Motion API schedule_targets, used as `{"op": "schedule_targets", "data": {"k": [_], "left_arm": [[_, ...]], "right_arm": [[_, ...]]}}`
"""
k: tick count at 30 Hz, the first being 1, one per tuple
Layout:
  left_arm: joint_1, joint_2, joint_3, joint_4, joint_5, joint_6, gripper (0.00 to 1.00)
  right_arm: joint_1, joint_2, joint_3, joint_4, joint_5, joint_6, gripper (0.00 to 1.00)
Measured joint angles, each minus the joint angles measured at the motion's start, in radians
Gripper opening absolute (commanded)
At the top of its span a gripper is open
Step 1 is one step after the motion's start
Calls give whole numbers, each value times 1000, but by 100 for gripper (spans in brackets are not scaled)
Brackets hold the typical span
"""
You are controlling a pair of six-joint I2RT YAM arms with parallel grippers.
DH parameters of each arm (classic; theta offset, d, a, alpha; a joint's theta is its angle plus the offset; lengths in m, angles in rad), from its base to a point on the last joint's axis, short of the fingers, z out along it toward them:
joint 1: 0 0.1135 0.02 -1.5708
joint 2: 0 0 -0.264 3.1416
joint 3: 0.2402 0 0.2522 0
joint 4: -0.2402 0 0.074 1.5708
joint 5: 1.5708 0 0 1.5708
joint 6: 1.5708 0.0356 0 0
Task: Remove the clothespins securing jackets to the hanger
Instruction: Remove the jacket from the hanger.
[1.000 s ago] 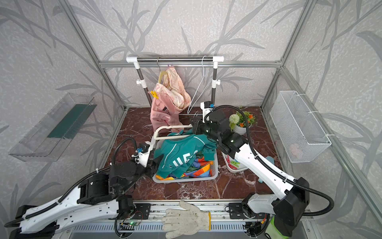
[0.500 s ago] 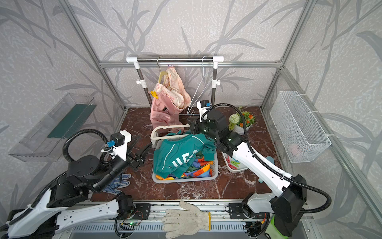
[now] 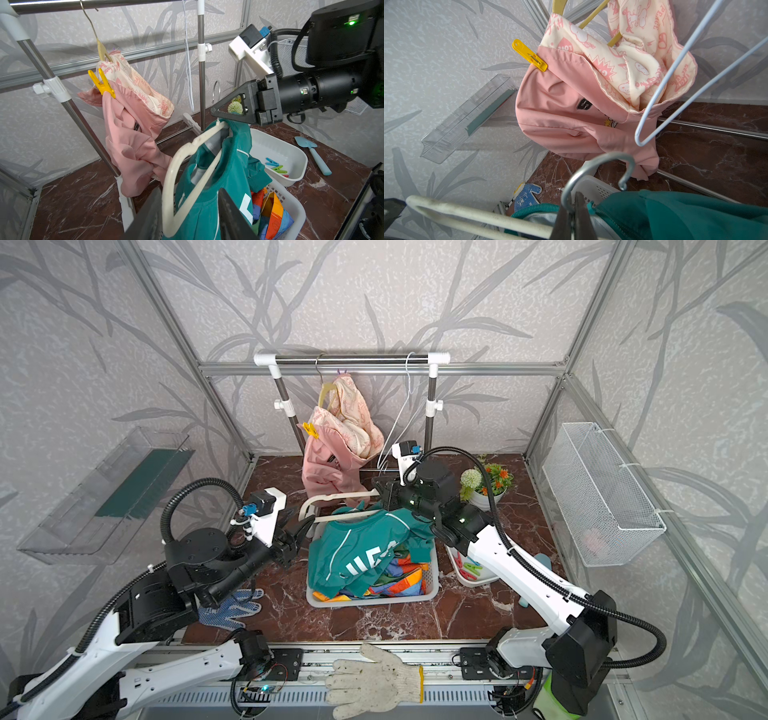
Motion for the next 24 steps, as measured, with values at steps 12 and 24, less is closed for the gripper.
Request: {"op": "schedule_targets", "data": {"k": [12,24], "left_arm": [[268,39,0,7,356,-76,20],[326,64,0,11,572,-113,1]], "right_arm": [[0,0,0,5,-12,-11,0],[0,0,0,8,-19,-20,0]]}}
